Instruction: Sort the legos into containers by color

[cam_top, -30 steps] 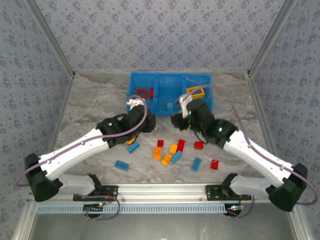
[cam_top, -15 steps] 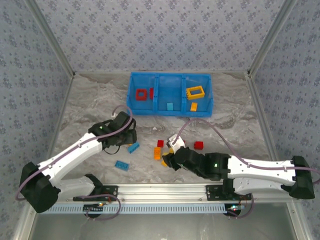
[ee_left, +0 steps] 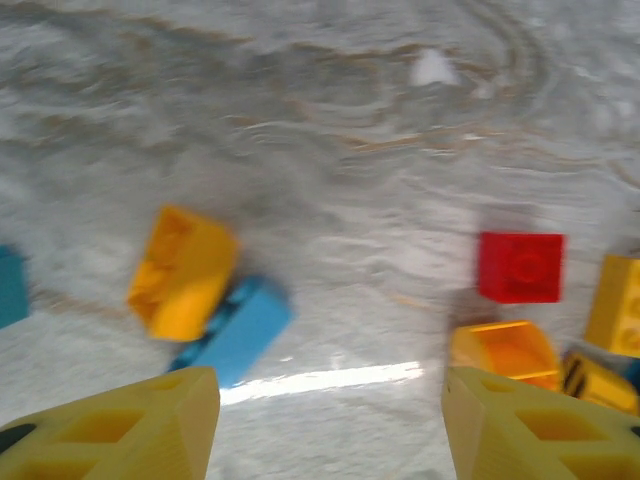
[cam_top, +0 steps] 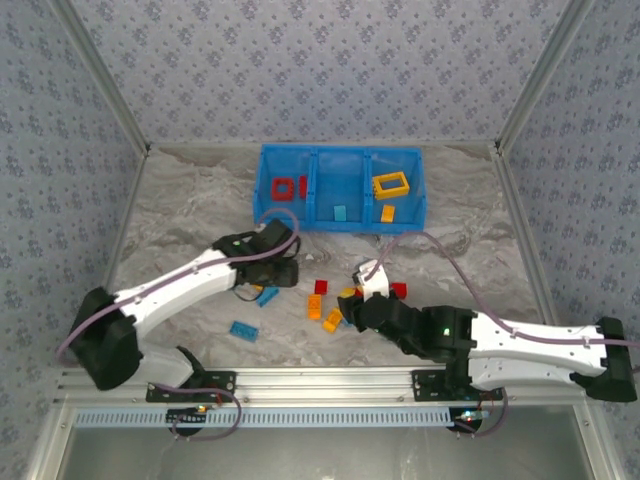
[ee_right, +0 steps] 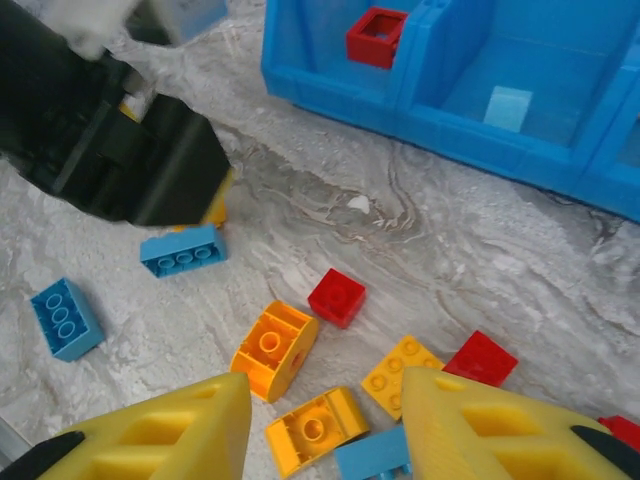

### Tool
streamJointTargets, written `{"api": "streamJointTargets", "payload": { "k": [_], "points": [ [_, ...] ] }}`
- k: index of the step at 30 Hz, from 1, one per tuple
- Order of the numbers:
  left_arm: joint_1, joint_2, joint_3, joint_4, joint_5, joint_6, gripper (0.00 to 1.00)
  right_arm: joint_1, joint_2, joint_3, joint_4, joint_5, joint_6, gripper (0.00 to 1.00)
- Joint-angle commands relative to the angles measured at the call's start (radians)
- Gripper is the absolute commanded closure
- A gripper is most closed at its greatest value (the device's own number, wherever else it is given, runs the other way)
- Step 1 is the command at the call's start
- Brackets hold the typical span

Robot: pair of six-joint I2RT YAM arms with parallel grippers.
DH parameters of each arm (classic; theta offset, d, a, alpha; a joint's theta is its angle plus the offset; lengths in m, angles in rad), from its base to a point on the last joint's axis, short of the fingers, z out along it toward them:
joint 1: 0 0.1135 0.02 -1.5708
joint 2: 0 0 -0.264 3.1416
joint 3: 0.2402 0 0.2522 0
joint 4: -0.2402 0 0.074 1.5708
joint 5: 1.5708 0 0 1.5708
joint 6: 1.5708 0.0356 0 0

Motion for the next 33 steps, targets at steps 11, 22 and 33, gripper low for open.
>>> {"api": "streamJointTargets", "payload": {
  "k": [11,22,33],
  "points": [
    [-0.145,0.443,0.327,-0.013,-0.028,-0.041,0.32,0.037,-0.153,-0.015,-0.184,0.035,0.116,0.43],
    [-0.145,0.481,0.266,0.033,-0.019,-0.077,0.35,0.052,-0.154,-0.024,-0.185,0.038,0.138,0.44],
    [-0.14,0.519,0.251,0.077,-0.047,-0.067,0.55,0.054,-0.152,-0.031,-0.181,0.035,0.148,0.43]
  ]
}}
